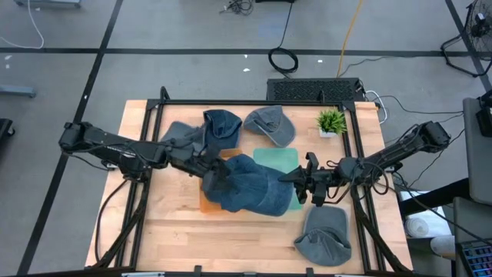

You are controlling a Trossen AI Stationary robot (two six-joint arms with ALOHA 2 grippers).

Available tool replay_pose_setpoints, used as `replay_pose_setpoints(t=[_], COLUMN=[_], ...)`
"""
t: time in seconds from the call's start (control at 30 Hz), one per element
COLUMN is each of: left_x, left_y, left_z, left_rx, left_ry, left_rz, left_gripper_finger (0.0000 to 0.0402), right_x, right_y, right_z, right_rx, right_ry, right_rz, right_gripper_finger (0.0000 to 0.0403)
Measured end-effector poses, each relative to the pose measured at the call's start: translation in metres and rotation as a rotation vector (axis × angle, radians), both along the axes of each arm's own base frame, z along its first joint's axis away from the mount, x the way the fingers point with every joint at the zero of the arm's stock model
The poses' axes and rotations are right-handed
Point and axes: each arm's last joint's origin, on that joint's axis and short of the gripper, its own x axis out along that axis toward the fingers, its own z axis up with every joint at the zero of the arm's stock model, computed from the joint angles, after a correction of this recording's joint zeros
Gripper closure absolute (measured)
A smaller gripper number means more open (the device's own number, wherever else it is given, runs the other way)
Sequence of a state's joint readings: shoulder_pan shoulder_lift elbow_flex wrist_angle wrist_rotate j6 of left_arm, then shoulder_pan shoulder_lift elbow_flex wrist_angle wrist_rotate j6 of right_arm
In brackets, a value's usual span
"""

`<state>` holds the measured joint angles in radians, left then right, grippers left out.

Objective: Pick & Place hat
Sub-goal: Put the bottom blue cap into the orange bin

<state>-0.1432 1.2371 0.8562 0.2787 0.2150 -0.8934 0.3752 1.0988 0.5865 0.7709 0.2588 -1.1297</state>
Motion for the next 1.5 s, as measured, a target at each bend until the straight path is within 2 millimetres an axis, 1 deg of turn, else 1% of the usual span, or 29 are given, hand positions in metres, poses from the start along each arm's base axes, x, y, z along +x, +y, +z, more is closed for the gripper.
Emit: replay_pose_setpoints(t=[0.07,0.27,0.43,0.57,0.77,0.97,1.03,1.13,1.27,1.4,1.5], left_x=[-0.001,-0.001,-0.001,-0.001,-0.006,-0.022,-0.029,-0.042,-0.060,-0.076,-0.083], left_y=[-0.001,-0.001,-0.002,-0.002,0.000,0.013,0.018,0.026,0.035,0.042,0.045], left_z=[0.004,0.003,0.001,0.002,0.008,0.026,0.033,0.043,0.049,0.051,0.052], left_rx=[-0.005,-0.003,0.004,0.063,0.130,0.206,0.215,0.235,0.240,0.242,0.244], left_ry=[-0.038,-0.023,-0.013,-0.041,-0.092,-0.186,-0.210,-0.241,-0.213,-0.175,-0.156], left_rz=[-0.034,-0.051,-0.066,-0.091,-0.083,-0.025,0.000,0.032,0.066,0.097,0.116], left_gripper_finger=[0.0118,0.0241,0.0325,0.0383,0.0387,0.0387,0.0387,0.0387,0.0387,0.0387,0.0387], right_x=[0.000,0.000,0.000,0.000,0.000,0.000,0.000,0.000,0.000,-0.001,-0.001], right_y=[0.000,0.000,0.000,0.000,0.000,0.000,-0.001,-0.004,-0.009,-0.017,-0.026], right_z=[0.000,0.000,-0.001,-0.001,0.001,0.001,0.001,0.001,0.001,0.007,0.013], right_rx=[0.016,0.020,0.042,0.045,0.047,0.080,0.137,0.252,0.357,0.506,0.599], right_ry=[0.007,0.007,0.011,0.010,-0.001,-0.006,-0.001,0.003,-0.010,-0.088,-0.176], right_rz=[0.003,0.003,0.007,0.007,0.006,0.009,-0.010,-0.085,-0.218,-0.310,-0.368], right_gripper_finger=[0.0403,0.0403,0.0403,0.0402,0.0368,0.0327,0.0315,0.0300,0.0285,0.0277,0.0274])
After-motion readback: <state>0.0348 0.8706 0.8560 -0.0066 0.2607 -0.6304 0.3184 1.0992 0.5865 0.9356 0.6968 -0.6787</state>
